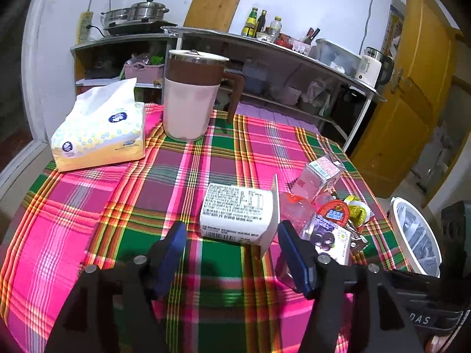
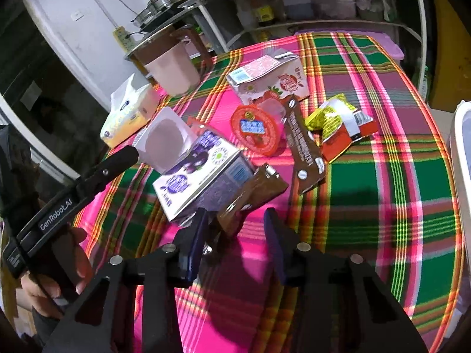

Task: Collect trash
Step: 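Grasp the white milk carton with the left gripper while the right gripper grasps the brown wrapper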

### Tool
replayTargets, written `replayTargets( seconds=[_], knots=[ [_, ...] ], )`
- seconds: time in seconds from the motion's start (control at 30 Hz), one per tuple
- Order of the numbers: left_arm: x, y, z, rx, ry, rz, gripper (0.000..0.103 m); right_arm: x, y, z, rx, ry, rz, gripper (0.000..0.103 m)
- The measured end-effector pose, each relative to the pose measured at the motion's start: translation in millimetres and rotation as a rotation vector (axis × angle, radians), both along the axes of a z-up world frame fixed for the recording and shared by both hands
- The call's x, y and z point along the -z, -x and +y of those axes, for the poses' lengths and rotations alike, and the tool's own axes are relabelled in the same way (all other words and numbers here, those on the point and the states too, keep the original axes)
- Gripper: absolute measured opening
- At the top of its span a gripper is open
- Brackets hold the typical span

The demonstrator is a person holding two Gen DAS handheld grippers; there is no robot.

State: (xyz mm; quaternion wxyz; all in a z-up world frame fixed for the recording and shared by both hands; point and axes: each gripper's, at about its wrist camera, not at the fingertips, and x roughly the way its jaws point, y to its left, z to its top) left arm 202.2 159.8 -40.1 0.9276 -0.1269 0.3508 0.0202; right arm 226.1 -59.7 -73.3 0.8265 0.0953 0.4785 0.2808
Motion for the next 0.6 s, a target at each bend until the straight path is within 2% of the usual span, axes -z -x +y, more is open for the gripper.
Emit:
replayTargets(
  seconds=[0.1,0.27,0.43,0.5,0.6],
  knots=[
    [3,-4,2,-0.006,-0.003,0.011,0.065,-1,-2,1,0.012,0.029,-0.004,0.035],
    [2,-7,6,-0.009,-0.009,0.002,0.067,-2,-6,5,0.033,0.063,-0.008,0.035],
    [3,-18,1,0.032,-0.026,0.021,0.069,-2,-10,10,0.046,0.072,-0.012,0.035],
    [4,-22,-1,0.034,-0.035,0.030,0.069,-2,-10,11,0.053,0.103,-0.036,0.024],
    [8,-27,-5,0.015,-0.047,0.050,0.068,-1,-12,6,0.064,0.106,-0.041,0.017]
  ],
)
